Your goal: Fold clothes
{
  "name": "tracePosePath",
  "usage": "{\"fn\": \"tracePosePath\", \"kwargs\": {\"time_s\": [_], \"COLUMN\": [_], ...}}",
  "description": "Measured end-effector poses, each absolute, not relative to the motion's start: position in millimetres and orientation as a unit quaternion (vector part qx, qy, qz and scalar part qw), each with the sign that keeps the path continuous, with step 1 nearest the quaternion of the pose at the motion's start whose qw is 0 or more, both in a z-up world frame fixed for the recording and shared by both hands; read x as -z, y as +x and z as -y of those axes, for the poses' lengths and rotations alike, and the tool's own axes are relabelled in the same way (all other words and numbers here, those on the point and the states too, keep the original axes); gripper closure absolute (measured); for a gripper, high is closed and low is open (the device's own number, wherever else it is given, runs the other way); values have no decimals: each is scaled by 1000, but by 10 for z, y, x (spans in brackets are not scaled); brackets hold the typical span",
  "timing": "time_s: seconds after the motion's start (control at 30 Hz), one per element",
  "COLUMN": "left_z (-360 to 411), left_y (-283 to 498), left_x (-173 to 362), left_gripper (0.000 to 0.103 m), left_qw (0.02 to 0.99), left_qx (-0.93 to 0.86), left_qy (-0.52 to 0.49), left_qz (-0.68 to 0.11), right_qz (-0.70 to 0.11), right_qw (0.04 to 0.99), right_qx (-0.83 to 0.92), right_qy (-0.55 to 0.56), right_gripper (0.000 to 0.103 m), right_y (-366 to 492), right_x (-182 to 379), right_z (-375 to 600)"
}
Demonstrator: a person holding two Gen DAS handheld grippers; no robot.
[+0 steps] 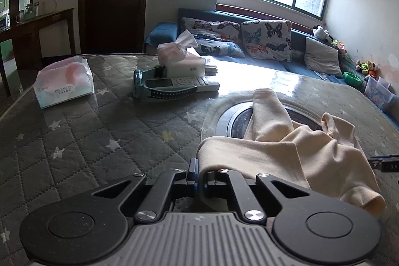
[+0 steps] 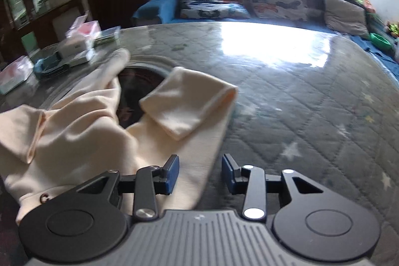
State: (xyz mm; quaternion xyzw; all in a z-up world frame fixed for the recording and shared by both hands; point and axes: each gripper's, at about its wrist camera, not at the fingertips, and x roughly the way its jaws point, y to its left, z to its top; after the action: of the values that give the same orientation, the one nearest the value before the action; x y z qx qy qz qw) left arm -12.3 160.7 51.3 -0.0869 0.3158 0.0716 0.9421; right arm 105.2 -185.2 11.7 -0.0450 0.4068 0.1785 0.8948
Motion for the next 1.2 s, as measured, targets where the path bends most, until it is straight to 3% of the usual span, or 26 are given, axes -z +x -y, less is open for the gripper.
{"fn": "tracePosePath", "kwargs": {"time_s": [0.07, 0.23, 0.67, 0.8, 0.93, 1.03, 1.1, 1.2], "left_z": [-1617, -1668, -1785, -1751, -1658, -1585, -1535, -1463], "left_y": [-98, 68, 485, 495, 541, 597, 631, 674], "left_x": [-563, -823, -1932, -2167, -2237, -2267, -2297, -2364], "left_gripper": [99, 99, 99, 99, 99, 99, 99, 99], "left_qw": [943, 946, 969, 972, 973, 972, 972, 972], "left_qx": [-74, -78, -85, -77, -81, -82, -84, -82], "left_qy": [-91, -104, -125, -126, -112, -103, -96, -89], "left_qz": [-312, -296, -194, -181, -186, -194, -198, -201], "right_qz": [-406, -375, -226, -221, -258, -285, -303, -316], "right_qw": [895, 911, 965, 964, 939, 915, 898, 877], "right_qx": [-183, -173, -133, -149, -212, -262, -295, -331], "right_qy": [-39, -19, -4, -27, -86, -111, -125, -147], "right_gripper": [99, 99, 103, 103, 97, 80, 78, 67], "right_y": [1071, 1147, 1398, 1379, 1184, 972, 854, 677], "right_x": [-116, -280, -1319, -1480, -1307, -1050, -897, -714], "right_z": [1815, 1800, 1868, 1838, 1606, 1366, 1203, 951]}}
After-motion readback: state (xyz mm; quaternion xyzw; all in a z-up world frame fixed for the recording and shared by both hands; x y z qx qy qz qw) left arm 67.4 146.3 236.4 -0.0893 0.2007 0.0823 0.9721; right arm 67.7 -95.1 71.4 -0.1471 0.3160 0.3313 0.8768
